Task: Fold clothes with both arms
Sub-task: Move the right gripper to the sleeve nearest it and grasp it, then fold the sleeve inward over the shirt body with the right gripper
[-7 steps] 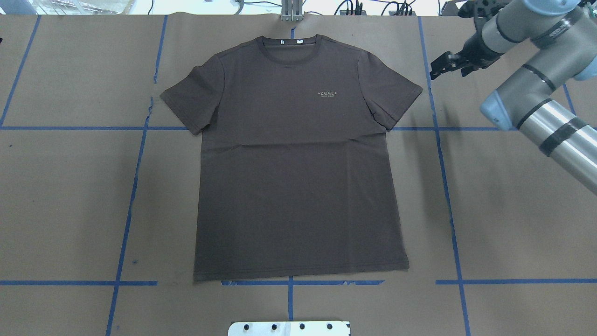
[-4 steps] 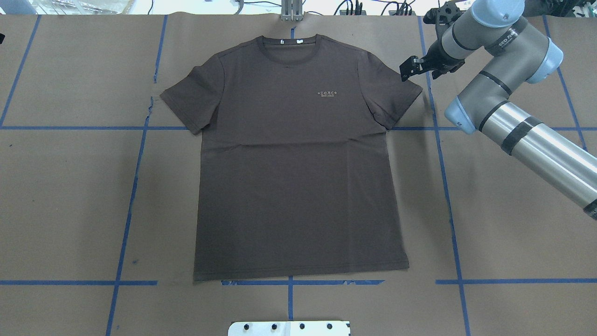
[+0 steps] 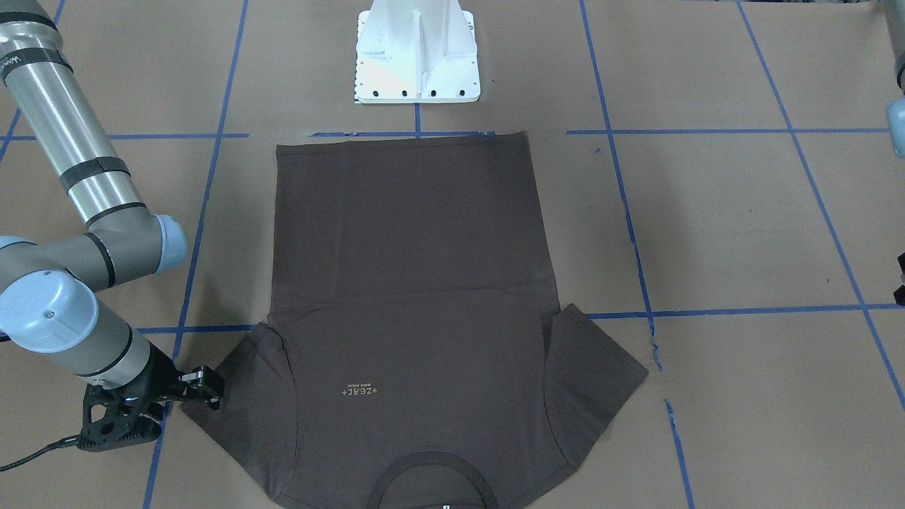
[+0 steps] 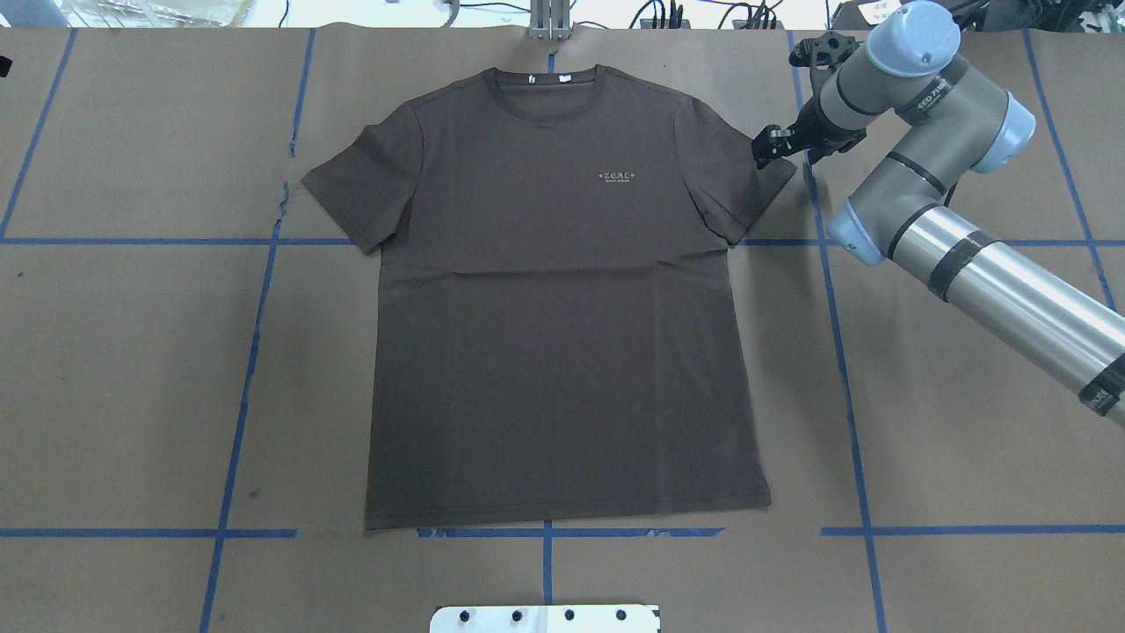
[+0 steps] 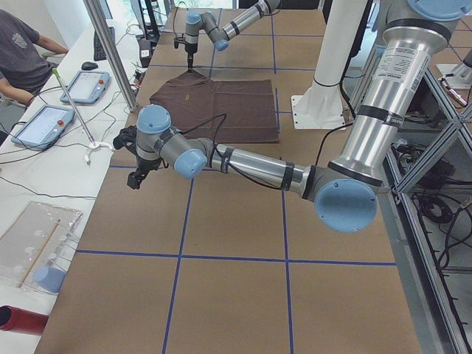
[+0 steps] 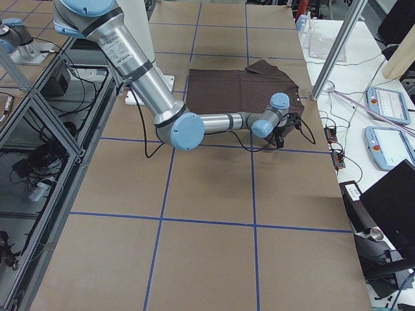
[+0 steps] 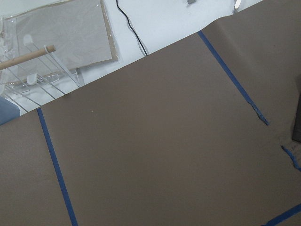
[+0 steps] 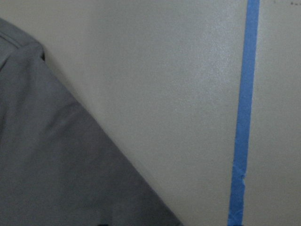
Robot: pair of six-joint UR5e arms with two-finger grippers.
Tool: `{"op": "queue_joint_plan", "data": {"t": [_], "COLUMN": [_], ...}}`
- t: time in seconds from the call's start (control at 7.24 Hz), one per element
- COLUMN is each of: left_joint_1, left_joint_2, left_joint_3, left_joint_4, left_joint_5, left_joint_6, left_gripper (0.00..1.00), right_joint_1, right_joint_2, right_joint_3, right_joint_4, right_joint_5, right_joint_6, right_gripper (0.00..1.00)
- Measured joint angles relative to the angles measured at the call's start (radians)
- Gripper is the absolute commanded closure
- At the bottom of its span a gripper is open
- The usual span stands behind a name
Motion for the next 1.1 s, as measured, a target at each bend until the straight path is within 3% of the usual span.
{"op": "queue_joint_plan", "data": {"t": [0.14, 0.28, 1.1], "left_joint_1": [0.0, 0.0, 0.0], "left_joint_2": [-0.003, -0.004, -0.009], "left_joint_3": [0.0, 0.001, 0.001], "left_joint_4": [0.0, 0.0, 0.004], "left_joint_5": [0.0, 0.0, -0.002], "left_joint_6": [0.0, -0.001, -0.002], "left_gripper": [0.0, 0.0, 0.0], "right_joint_1": [-0.003, -0.003, -0.005], "right_joint_2": [0.002, 0.005, 0.047], "right_joint_3": [-0.003, -0.004, 0.048], "right_joint_4": [-0.001, -0.001, 0.0], "right_joint_5": [-0.005, -0.005, 0.001], "right_joint_6": [0.003, 0.006, 0.015], "right_gripper": [0.9, 1.0, 1.0]}}
